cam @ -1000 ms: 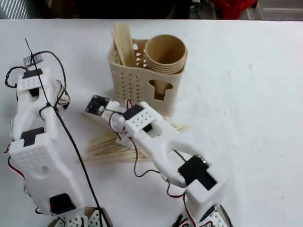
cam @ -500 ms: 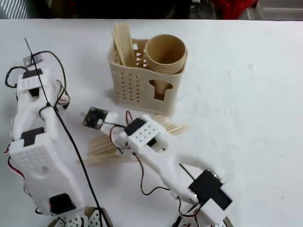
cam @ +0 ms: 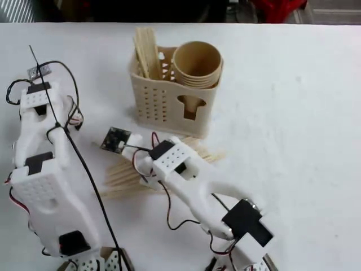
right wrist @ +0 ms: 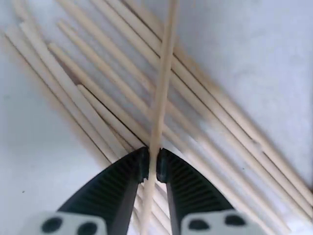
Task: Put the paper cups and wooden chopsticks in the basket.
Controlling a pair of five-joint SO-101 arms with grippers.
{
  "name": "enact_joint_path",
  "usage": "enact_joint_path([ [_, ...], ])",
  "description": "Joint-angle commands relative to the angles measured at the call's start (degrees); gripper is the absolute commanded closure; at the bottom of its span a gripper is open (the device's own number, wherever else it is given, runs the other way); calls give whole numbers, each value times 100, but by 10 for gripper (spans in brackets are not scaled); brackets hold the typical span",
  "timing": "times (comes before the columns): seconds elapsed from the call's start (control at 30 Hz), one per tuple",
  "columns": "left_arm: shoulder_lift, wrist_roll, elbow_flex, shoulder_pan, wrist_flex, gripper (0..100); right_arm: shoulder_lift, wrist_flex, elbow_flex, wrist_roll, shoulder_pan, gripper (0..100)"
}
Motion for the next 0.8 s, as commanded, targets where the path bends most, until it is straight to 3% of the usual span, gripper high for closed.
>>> enact_joint_path([
  [0.0,-22,44,-229,-48,-62,889,-708,215,0,-114,31,982],
  [0.2,-22,44,-229,-48,-62,889,-2519,347,-9,-835,338,982],
  [0.37,-22,44,-229,-40,-79,889,-3978,-31,-35,-888,681,982],
  [0.53,-22,44,-229,-31,-70,890,-4778,-1921,-62,-879,813,981],
  [0.67,-22,44,-220,-48,-62,890,-4558,-3758,-431,-870,813,981],
  [0.77,-22,44,-220,-48,-53,890,-4031,-4048,-1090,-879,919,981],
])
